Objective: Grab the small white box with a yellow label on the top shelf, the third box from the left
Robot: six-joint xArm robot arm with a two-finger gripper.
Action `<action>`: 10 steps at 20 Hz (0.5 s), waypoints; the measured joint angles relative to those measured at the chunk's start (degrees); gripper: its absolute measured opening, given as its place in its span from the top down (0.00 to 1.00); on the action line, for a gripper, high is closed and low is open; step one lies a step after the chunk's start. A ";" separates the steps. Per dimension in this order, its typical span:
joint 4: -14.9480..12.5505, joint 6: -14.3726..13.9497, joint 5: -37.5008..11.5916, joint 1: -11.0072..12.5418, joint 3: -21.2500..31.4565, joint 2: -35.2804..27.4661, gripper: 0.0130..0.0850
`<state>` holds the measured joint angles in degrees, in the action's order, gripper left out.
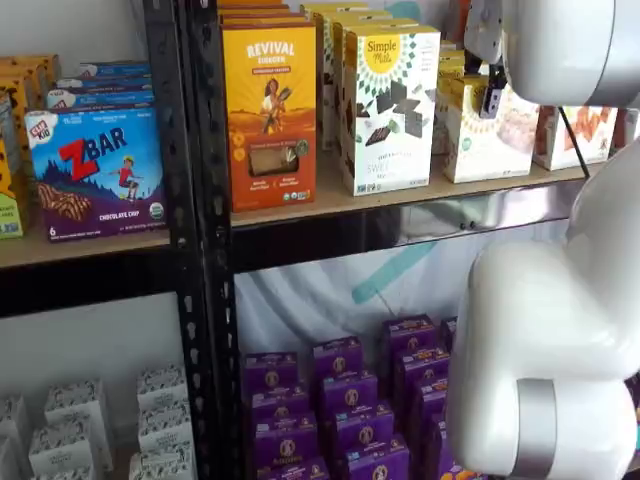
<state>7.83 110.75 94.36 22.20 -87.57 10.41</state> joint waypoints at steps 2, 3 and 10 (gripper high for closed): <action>0.08 -0.05 -0.19 -0.04 0.10 0.11 0.50; 0.12 -0.07 -0.22 -0.06 0.11 0.12 0.50; 0.03 -0.38 0.16 -0.35 -0.38 -0.08 0.61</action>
<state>7.87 110.37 94.52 21.84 -87.95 10.33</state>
